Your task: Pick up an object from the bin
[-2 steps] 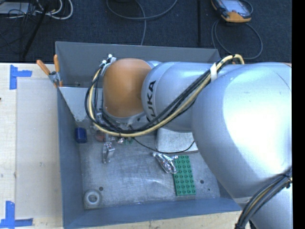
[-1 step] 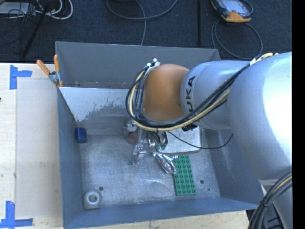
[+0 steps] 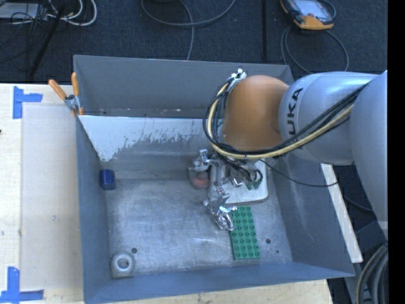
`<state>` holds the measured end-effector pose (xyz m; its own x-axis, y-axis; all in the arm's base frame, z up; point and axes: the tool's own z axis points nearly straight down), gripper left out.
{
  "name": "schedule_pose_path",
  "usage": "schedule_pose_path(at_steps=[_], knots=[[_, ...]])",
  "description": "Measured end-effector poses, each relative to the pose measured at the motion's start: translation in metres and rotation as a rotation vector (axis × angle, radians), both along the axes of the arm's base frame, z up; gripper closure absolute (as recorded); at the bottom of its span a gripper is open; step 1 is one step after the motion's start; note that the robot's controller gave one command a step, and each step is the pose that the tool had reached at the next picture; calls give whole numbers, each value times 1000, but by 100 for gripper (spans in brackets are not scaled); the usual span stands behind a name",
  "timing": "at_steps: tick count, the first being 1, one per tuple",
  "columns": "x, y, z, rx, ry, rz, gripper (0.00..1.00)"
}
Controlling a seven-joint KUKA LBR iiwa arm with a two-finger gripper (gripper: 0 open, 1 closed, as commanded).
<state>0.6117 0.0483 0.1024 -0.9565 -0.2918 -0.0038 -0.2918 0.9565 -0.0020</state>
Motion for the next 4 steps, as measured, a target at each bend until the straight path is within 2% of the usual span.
schedule_pose_path(at_steps=[1,2,3,4], knots=[[-11,-44,-17,10,-7,-178,0],[12,-107,-28,12,-1,-210,0],[-6,-148,-8,1,1,146,0],[-43,-195,-24,11,-17,72,0]])
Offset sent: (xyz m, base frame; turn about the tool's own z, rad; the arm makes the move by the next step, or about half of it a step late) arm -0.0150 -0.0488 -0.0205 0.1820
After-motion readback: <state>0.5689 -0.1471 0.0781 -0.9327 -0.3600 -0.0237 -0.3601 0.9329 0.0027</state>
